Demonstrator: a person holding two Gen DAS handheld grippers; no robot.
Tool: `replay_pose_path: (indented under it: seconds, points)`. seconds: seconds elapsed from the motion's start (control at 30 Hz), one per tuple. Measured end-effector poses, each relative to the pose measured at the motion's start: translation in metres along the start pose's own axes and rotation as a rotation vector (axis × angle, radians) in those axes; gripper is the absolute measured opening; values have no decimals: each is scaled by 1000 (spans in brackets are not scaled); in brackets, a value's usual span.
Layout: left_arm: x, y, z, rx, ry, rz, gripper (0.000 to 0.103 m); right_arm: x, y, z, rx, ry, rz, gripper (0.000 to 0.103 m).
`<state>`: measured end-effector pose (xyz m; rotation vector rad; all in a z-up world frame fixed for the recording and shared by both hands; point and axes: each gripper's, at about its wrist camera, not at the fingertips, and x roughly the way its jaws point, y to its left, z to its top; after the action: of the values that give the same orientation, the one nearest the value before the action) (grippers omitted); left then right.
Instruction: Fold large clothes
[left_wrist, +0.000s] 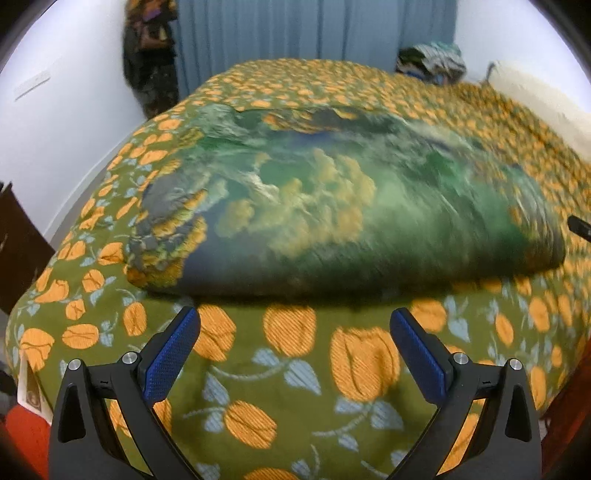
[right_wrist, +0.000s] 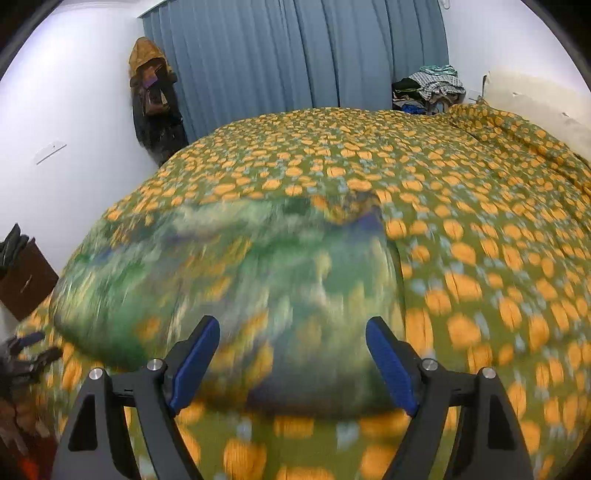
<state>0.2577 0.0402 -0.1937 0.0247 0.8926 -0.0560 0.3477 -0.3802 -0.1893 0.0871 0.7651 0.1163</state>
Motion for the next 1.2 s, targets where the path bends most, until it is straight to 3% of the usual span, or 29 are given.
replay_pose_path:
  seconds: [0.13,0.27,0.37,0.53,0.63,0.73,0.83,0.97,1.07,1.2]
  points:
    - [-3,-10,-5,24,14,-17,102,-11,-15,-4,63,-30,-31,83]
    - [-12,-13,-4,10,17,-72,102,-16,-57,-6,221,-59,-108,83]
    - [-25,-12,18,-14,-24,-123,102,-13,-84,-15,276,-44,-124,83]
    - [-19,-25,80,-9,-45,-192,102,3,-111,-19,399,3,40,83]
    - [2,-48,127,70,-49,-200,102,14,-116,-20,444,30,101,83]
    - [36,-72,166,149,-47,-131,102,17,-112,-20,441,35,132,83]
    - [80,-85,185,176,16,-72,102,17,-106,-21,424,37,153,83]
    - [118,-93,160,215,139,-57,102,13,-106,-23,414,34,173,83]
    - [101,-93,122,270,84,-81,102,13,-115,-26,445,35,177,83]
    - [75,-86,94,283,80,-122,102,22,-125,-31,525,61,216,83]
